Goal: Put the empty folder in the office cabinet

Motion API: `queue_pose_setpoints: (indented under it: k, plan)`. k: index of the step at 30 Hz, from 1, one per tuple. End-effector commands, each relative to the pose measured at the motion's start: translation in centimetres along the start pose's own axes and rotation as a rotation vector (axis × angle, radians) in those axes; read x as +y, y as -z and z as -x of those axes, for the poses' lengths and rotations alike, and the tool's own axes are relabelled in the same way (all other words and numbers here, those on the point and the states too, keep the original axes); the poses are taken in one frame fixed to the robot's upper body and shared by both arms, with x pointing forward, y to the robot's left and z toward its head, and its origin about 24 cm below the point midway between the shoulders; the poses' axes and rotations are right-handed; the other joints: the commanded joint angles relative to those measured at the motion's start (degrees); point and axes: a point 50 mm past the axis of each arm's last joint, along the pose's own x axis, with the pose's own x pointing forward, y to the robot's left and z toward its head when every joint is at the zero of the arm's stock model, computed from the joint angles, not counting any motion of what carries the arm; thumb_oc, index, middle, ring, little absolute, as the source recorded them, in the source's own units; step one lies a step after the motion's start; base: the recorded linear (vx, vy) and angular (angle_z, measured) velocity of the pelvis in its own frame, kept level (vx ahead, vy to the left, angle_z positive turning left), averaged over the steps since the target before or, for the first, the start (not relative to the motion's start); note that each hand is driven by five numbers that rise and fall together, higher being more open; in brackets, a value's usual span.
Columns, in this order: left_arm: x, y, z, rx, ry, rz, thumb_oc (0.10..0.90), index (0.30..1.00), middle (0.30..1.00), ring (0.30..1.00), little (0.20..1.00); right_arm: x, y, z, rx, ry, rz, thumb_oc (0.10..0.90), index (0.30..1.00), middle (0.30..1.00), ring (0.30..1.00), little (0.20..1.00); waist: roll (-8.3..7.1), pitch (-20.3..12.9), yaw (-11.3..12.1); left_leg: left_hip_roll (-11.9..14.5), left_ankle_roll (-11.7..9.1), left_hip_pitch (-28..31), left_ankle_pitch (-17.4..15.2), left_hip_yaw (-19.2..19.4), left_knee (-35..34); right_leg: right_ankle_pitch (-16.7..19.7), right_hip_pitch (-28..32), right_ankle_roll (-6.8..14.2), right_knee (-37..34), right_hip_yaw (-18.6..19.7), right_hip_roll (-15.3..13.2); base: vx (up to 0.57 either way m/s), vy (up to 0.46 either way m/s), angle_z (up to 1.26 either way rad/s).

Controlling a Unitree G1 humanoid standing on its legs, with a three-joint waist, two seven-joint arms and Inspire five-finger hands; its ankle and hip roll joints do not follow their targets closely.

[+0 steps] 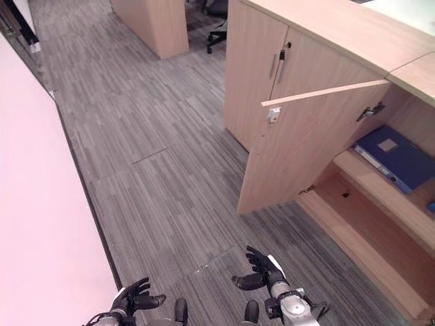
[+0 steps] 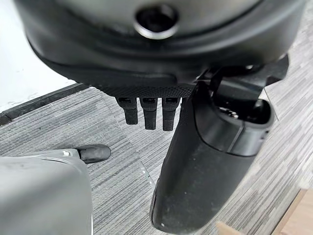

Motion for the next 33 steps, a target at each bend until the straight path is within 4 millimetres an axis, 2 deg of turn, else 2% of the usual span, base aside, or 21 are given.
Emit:
queue_pose_setpoints:
  k: [1,2,3,4,5,6,7,8,9,10,11,12,14,15,16,18,21,23,27,33]
  plan:
    - [3.3,-6.8,0.1,-0.283,-0.089,-0.021,0.8,0.9,0.9,0.9,0.9,0.4,-3.3,-0.4,-0.169,-0.013,0.02,0.8,0.9,0.9,0.9,0.9,-2.07,-2.3,0.4,-0.8,1.1,-3.8,-2.0,-4.1,2.4,-11.2,4.1,0.5,5.8,-0.4,3.8,0.07,0.169,-0.3]
    - [3.3,-6.8,0.1,-0.282,-0.09,-0.021,0.8,0.9,0.9,0.9,0.9,0.5,-3.3,-0.4,-0.169,-0.014,0.019,0.8,0.9,0.9,0.9,0.9,-2.14,-2.3,0.5,-0.8,1.1,-3.8,-2.1,-4.0,2.5,-11.3,4.0,0.5,6.0,-0.3,3.7,0.03,0.141,-0.38]
    - [4.2,-8.2,0.5,-0.343,-0.114,-0.01,0.8,0.9,0.9,0.9,0.9,0.6,-3.4,-0.4,-0.177,-0.015,0.009,0.8,0.9,0.9,0.9,0.9,-2.42,-2.0,0.7,-0.8,1.5,-3.7,-2.5,-3.4,2.7,-11.2,2.5,1.0,8.2,-0.2,3.6,-0.01,0.132,-0.35]
    - [8.1,-11.2,2.9,-0.545,-0.233,-0.165,0.8,0.9,0.9,0.9,0.9,0.3,-4.0,-0.1,-0.235,0.014,-0.037,0.8,0.9,0.9,0.9,0.9,-2.1,-0.7,2.4,-0.4,2.2,-3.0,-3.3,-2.8,3.2,-10.9,-0.7,3.1,14.6,-1.9,3.7,-0.01,0.131,-0.28]
    - [8.2,-11.1,3.0,-0.544,-0.234,-0.165,0.8,0.9,0.9,0.9,0.9,0.4,-4.0,-0.1,-0.235,0.012,-0.037,0.8,0.9,0.9,0.9,0.9,-2.19,-1.0,2.4,-0.5,2.2,-3.3,-3.3,-2.7,3.3,-11.1,-1.1,3.2,15.0,-1.8,3.6,-0.02,0.164,-0.46]
    - [11.4,-12.2,4.5,-0.596,-0.368,-0.215,0.8,0.9,0.9,0.9,0.9,0.3,-4.1,0.0,-0.266,0.023,-0.06,0.8,0.9,0.9,0.9,0.9,-1.46,0.2,2.7,0.1,2.2,-1.9,-3.7,-2.2,2.3,-7.7,-6.0,5.5,20.2,-5.5,1.4,-0.01,0.072,-0.57]
    - [11.5,-12.2,4.6,-0.596,-0.37,-0.215,0.8,0.9,0.9,0.9,0.9,0.3,-4.1,0.0,-0.267,0.021,-0.06,0.8,0.9,0.9,0.9,0.9,-1.56,0.1,2.6,0.1,2.2,-1.9,-3.6,-2.2,2.3,-7.9,-6.2,5.5,20.5,-5.5,1.3,0.02,0.074,-0.8]
    - [12.5,-13.0,4.9,-0.617,-0.407,-0.202,0.8,0.9,0.9,0.9,0.9,0.4,-4.2,-0.1,-0.271,0.014,-0.063,0.8,0.9,0.9,0.9,0.9,-1.63,0.5,2.2,0.2,2.1,-1.2,-3.8,-1.5,2.0,-6.5,-6.6,5.7,18.6,-7.5,-0.1,0.1,0.0,-0.55]
    - [13.2,-14.9,5.4,-0.681,-0.429,-0.208,0.8,0.9,0.9,0.9,0.9,0.6,-4.3,0.3,-0.287,-0.003,-0.056,0.8,0.9,0.9,0.9,0.9,-1.7,0.5,1.1,-0.2,2.3,-0.9,-4.1,-1.8,2.3,-6.6,-6.2,5.1,16.1,-7.3,-0.2,0.1,0.0,-0.46]
    - [13.2,-15.0,5.4,-0.682,-0.429,-0.208,0.8,0.9,0.9,0.9,0.9,0.6,-4.3,0.3,-0.287,-0.003,-0.056,0.8,0.9,0.9,0.9,0.9,-1.68,0.6,1.1,-0.2,2.3,-0.8,-4.2,-1.9,2.3,-6.6,-6.1,5.1,16.0,-7.3,-0.1,0.13,-0.016,-0.23]
    - [12.7,-16.3,6.0,-0.757,-0.396,-0.187,0.8,0.9,0.9,0.9,0.9,0.6,-4.1,0.5,-0.283,-0.011,-0.049,0.8,0.9,0.9,0.9,0.9,-1.81,0.6,1.0,-0.7,2.3,-0.3,-4.7,-2.1,2.4,-7.7,-4.7,4.2,14.0,-6.3,0.5,0.05,-0.012,-0.02]
    - [12.7,-16.3,6.0,-0.757,-0.396,-0.187,0.8,0.9,0.9,0.9,0.9,0.6,-4.1,0.5,-0.283,-0.012,-0.049,0.8,0.9,0.9,0.9,0.9,-1.83,0.5,1.0,-0.7,2.3,-0.5,-4.5,-2.2,2.4,-7.4,-4.7,4.2,13.8,-6.4,0.5,0.11,-0.017,0.08]
    - [10.5,-18.5,7.7,-0.911,-0.261,-0.121,0.8,0.9,0.9,0.9,0.9,0.4,-3.2,1.1,-0.253,-0.017,-0.021,0.8,0.9,0.9,0.9,0.9,-1.54,-1.5,0.7,-1.4,2.4,0.4,-4.9,-1.2,1.5,-7.0,-2.7,2.8,9.5,-6.8,0.2,0.18,0.01,0.16]
    - [10.3,-18.8,7.5,-0.91,-0.238,-0.104,0.8,0.9,0.9,0.9,0.9,0.4,-2.8,1.2,-0.234,-0.023,-0.013,0.8,0.9,0.9,0.9,0.9,-1.42,-2.0,0.2,-1.6,2.4,0.8,-5.0,-0.9,1.3,-6.9,-2.2,2.6,8.8,-6.7,0.3,0.2,0.036,0.11]
    - [10.5,-19.5,7.7,-0.929,-0.225,-0.092,0.8,0.9,0.9,0.9,0.9,0.0,-2.6,1.4,-0.222,-0.021,-0.003,0.8,0.9,0.9,0.9,0.9,-1.2,-2.5,-0.1,-1.7,2.4,1.3,-5.1,-0.7,1.0,-6.7,-1.6,2.4,7.9,-6.7,0.4,0.19,0.043,-0.02]
    - [11.9,-20.4,7.4,-0.912,-0.258,-0.049,0.8,0.9,0.9,0.9,0.9,-0.2,-2.2,1.6,-0.199,-0.037,0.013,0.8,0.9,0.9,0.9,0.9,-0.75,-3.5,-1.6,-1.6,2.1,2.5,-5.4,0.0,0.4,-6.6,-0.2,2.2,6.4,-6.5,0.8,0.19,0.031,-0.1]
    - [13.4,-23.2,8.2,-0.958,-0.3,-0.059,0.8,0.9,0.9,0.9,0.9,-0.3,-1.9,2.0,-0.186,-0.054,0.022,0.8,0.9,0.9,0.9,0.9,-0.48,-4.2,-3.1,-1.4,1.8,3.4,-5.5,0.7,-0.4,-6.9,0.3,2.0,5.8,-5.9,1.4,0.12,0.004,-0.31]
    - [13.8,-24.7,8.7,-0.984,-0.316,-0.083,0.8,0.9,0.9,0.9,0.9,-0.3,-1.8,2.1,-0.183,-0.066,0.029,0.8,0.9,0.9,0.9,0.9,-0.51,-4.4,-3.7,-1.2,1.6,3.7,-5.5,0.9,-0.7,-7.0,0.7,2.0,5.5,-5.7,1.8,0.09,-0.007,-0.25]
    - [14.4,-29.1,10.5,-1.07,-0.354,-0.143,0.8,0.9,0.9,0.9,0.9,-0.7,-2.0,2.4,-0.189,-0.072,0.048,0.8,0.9,0.9,0.9,0.9,-0.73,-4.6,-5.2,-0.7,1.2,3.9,-5.6,1.6,-1.0,-7.1,0.7,2.1,4.8,-5.2,2.3,0.08,-0.003,-0.11]
    - [16.4,-33.5,12.1,-1.091,-0.446,-0.166,0.8,0.9,0.9,0.9,0.9,-1.1,-2.6,2.4,-0.212,-0.078,0.067,0.8,0.9,0.9,0.9,0.9,-1.42,-4.6,-8.0,-0.2,0.9,3.3,-5.7,3.3,-1.5,-6.5,-0.8,2.6,4.3,-3.2,2.9,0.05,0.012,-0.11]
